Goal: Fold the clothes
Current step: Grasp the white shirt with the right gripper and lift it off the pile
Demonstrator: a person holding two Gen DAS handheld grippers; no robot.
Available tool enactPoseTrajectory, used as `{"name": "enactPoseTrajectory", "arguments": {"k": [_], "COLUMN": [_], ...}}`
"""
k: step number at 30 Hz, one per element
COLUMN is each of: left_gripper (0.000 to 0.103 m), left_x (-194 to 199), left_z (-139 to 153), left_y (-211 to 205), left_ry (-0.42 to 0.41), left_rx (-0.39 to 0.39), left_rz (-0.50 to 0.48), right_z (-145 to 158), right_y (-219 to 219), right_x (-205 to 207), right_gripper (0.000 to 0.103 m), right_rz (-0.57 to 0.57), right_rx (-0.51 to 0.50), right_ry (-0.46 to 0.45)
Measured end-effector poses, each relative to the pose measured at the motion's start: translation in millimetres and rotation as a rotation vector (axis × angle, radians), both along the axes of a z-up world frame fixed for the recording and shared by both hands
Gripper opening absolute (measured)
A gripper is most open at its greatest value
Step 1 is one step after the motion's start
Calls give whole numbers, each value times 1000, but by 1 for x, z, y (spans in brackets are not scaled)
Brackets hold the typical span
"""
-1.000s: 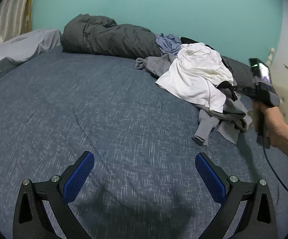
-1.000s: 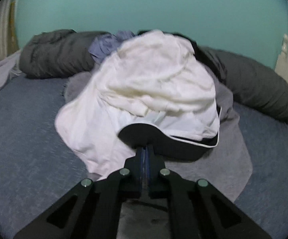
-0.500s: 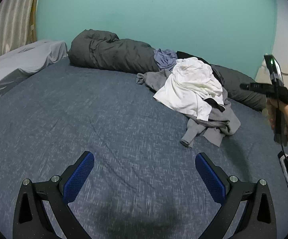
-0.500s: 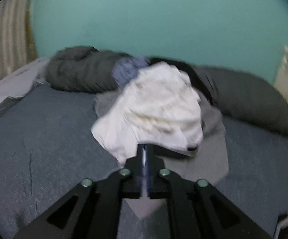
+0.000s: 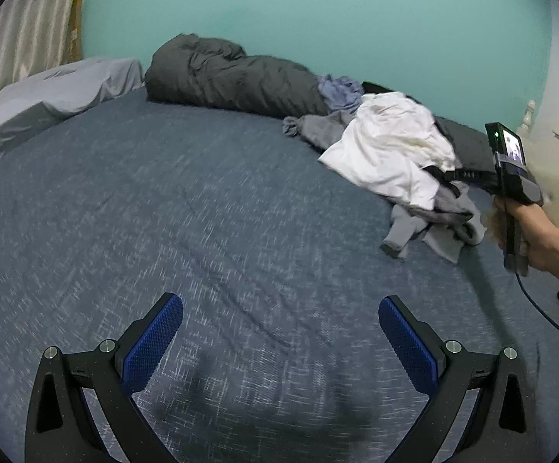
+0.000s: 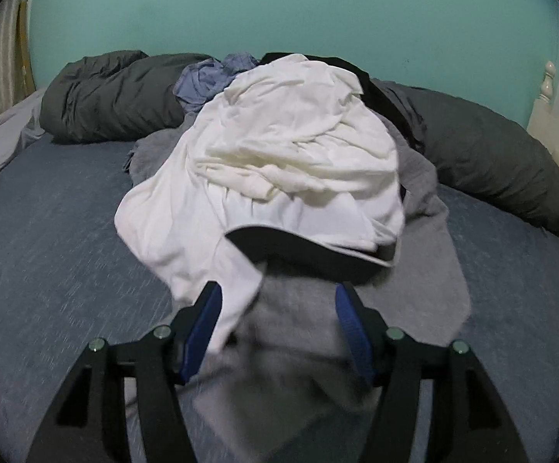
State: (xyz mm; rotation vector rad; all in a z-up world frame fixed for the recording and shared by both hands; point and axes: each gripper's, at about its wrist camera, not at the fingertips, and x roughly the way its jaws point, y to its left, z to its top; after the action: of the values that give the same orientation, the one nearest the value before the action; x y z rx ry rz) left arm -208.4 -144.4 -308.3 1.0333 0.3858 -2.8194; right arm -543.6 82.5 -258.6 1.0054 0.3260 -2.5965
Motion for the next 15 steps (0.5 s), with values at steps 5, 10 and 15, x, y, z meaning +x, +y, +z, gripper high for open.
{"name": "enactPoseTrajectory", "arguments": {"k": [5,10,15], "left_gripper": [103,103,103], "left_x": [-5,-5,-3], "left_z": [-17,-28,-23], "left_y": [-6,-14,-16], "left_ry": [-25,-46,-35], "left_rx": [9,2,-17], "left_rz": [13,32,19], "right_z": [-19,-23,19], "right_y": [-17,-24,-16], "right_x": [-25,-34,-7], "right_gripper": [60,6,4], "right_rz": [9,10,39], "right_rx": [1,31,-8], "right_ry": [18,11,97]}}
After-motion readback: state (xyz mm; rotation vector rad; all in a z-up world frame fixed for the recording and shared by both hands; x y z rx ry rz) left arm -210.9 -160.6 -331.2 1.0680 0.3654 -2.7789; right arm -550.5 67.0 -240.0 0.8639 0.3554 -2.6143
